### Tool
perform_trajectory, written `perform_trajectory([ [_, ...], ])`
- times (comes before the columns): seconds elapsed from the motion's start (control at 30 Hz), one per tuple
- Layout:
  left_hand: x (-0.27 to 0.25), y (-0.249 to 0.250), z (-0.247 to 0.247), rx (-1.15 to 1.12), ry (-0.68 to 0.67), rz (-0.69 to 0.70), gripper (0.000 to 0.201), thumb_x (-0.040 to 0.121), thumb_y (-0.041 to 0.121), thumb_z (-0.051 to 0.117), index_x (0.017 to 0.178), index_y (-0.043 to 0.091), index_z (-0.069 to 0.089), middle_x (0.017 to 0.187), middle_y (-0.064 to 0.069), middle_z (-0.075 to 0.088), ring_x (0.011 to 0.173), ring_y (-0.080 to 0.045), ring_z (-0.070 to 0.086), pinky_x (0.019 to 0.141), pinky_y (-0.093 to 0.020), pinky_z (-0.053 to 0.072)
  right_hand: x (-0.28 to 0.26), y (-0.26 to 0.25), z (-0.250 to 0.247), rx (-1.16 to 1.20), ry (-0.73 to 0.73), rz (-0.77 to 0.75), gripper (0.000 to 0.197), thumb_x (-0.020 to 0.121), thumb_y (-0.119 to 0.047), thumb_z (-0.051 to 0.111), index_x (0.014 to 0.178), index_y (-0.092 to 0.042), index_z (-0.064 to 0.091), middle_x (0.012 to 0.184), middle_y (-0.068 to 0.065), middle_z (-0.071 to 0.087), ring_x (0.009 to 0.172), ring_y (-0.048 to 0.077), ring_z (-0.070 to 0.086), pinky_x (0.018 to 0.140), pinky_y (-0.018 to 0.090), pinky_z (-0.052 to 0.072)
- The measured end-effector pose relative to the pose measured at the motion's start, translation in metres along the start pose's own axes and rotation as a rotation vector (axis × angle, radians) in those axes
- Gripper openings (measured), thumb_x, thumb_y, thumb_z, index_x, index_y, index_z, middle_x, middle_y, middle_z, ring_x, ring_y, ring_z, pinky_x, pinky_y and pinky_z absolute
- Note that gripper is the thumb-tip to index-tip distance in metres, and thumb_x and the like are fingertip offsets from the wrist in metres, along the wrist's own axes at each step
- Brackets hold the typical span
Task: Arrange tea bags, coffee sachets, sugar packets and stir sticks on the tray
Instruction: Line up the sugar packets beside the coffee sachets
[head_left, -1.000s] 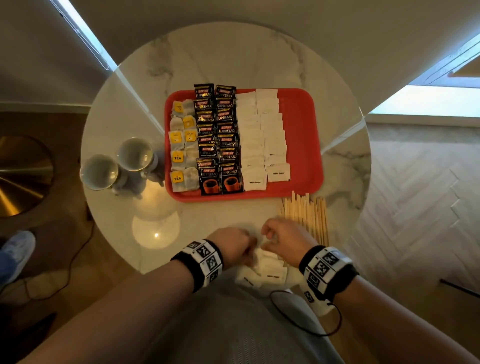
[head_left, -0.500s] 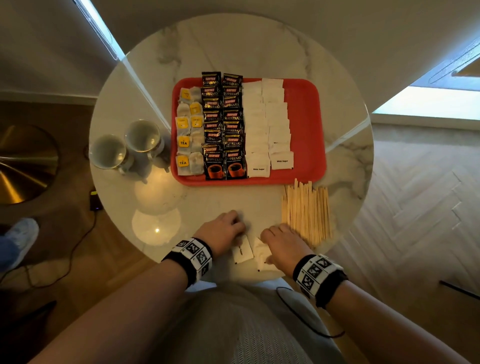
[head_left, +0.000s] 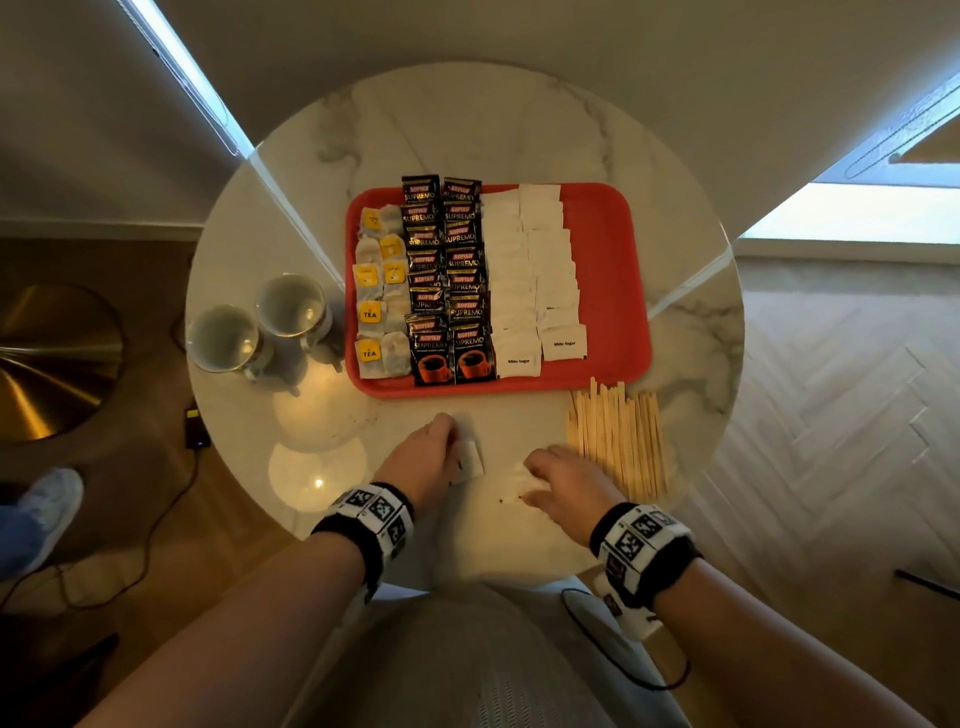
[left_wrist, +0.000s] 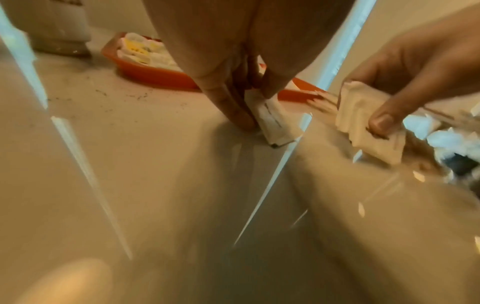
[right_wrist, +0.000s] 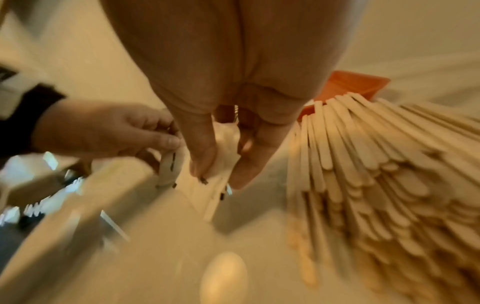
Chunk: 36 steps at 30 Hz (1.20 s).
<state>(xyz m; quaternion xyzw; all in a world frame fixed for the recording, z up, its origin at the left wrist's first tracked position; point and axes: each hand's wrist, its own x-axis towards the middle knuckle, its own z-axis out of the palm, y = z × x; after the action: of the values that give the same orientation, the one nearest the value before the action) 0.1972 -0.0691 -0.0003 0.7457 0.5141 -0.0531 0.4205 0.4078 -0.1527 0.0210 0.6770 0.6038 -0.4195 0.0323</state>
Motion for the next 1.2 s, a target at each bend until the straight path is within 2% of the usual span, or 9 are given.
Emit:
perform_trajectory([
  [0.1,0.004,0.007,-0.016,-0.260,0.147,-0.023,0.008,0.102,0.028,0.050,0.106,0.021,0.049,0.088,0.000,0.068,0.076,-0.018,0.067,0.067,-0.032,0.053,0.004,-0.005,-0.020,0.292,0.106,0.045,0.026,0.091,-0.025,0.073,0.115,-0.025,0.064,0.101,-0.013,0.064,0.091,0.001,0.061,0.076,0.012,0.043],
  [0.2,0.018,0.015,-0.027,-0.548,0.201,-0.066,0.013,0.102,0.024,0.053,0.114,0.022,0.057,0.102,0.003,0.070,0.090,-0.013,0.070,0.077,-0.031,0.060,0.013,-0.013,-0.036,0.582,0.168,0.059,0.031,0.083,-0.018,0.081,0.106,-0.027,0.063,0.096,-0.008,0.071,0.085,-0.001,0.067,0.079,0.015,0.053],
  [0.27,0.027,0.024,-0.032,-0.671,0.167,-0.074,0.015,0.103,0.018,0.051,0.114,0.020,0.061,0.104,-0.002,0.070,0.093,-0.019,0.070,0.076,-0.031,0.062,0.019,-0.020,-0.048,0.662,0.205,0.044,0.033,0.081,-0.017,0.083,0.107,-0.024,0.064,0.097,-0.004,0.074,0.085,0.008,0.070,0.079,0.022,0.058],
  [0.33,0.031,0.037,-0.035,-0.797,0.113,-0.098,0.014,0.105,0.017,0.049,0.106,0.017,0.063,0.098,-0.009,0.069,0.085,-0.022,0.070,0.068,-0.028,0.061,0.025,-0.026,-0.059,0.682,0.225,0.028,0.030,0.081,-0.017,0.084,0.104,-0.021,0.065,0.095,-0.005,0.075,0.082,0.007,0.070,0.073,0.018,0.056],
  [0.43,0.034,0.053,-0.036,-1.092,-0.039,-0.210,0.023,0.103,0.033,0.054,0.110,0.012,0.061,0.106,-0.018,0.068,0.089,-0.027,0.071,0.068,-0.038,0.062,0.037,-0.029,-0.072,0.637,0.247,0.010,0.025,0.081,-0.022,0.084,0.098,-0.025,0.067,0.091,-0.007,0.074,0.080,0.005,0.068,0.072,0.015,0.052],
  [0.57,0.040,0.058,-0.029,-1.166,-0.044,-0.206,0.020,0.102,0.026,0.057,0.115,0.011,0.055,0.107,-0.017,0.067,0.090,-0.025,0.071,0.072,-0.039,0.062,0.048,-0.031,-0.076,0.569,0.347,0.021,0.032,0.080,-0.026,0.085,0.107,-0.026,0.069,0.103,-0.005,0.064,0.083,0.002,0.067,0.072,0.012,0.052],
  [0.73,0.052,0.062,-0.025,-1.332,0.039,-0.279,0.015,0.103,0.021,0.055,0.115,0.012,0.054,0.116,-0.016,0.066,0.094,-0.023,0.070,0.074,-0.036,0.062,0.057,-0.026,-0.070,0.747,0.346,0.168,0.028,0.079,-0.014,0.085,0.094,-0.025,0.064,0.086,0.001,0.068,0.086,0.022,0.071,0.079,0.041,0.063],
  [1.03,0.073,0.051,-0.025,-1.311,0.187,-0.348,0.021,0.101,0.015,0.058,0.120,0.007,0.052,0.126,-0.022,0.061,0.099,-0.034,0.070,0.070,-0.040,0.063,0.065,0.016,-0.103,0.567,0.496,0.199,0.015,0.092,-0.012,0.071,0.092,-0.028,0.069,0.090,-0.010,0.070,0.084,0.009,0.068,0.076,0.030,0.059],
  [1.2,0.078,0.046,-0.027,-1.262,0.237,-0.369,0.022,0.101,0.012,0.058,0.120,0.005,0.052,0.117,-0.018,0.061,0.089,-0.028,0.070,0.065,-0.039,0.064,0.087,0.043,-0.119,0.423,0.386,0.220,0.019,0.091,-0.014,0.071,0.087,-0.032,0.067,0.087,-0.010,0.070,0.085,0.011,0.067,0.074,0.026,0.056],
])
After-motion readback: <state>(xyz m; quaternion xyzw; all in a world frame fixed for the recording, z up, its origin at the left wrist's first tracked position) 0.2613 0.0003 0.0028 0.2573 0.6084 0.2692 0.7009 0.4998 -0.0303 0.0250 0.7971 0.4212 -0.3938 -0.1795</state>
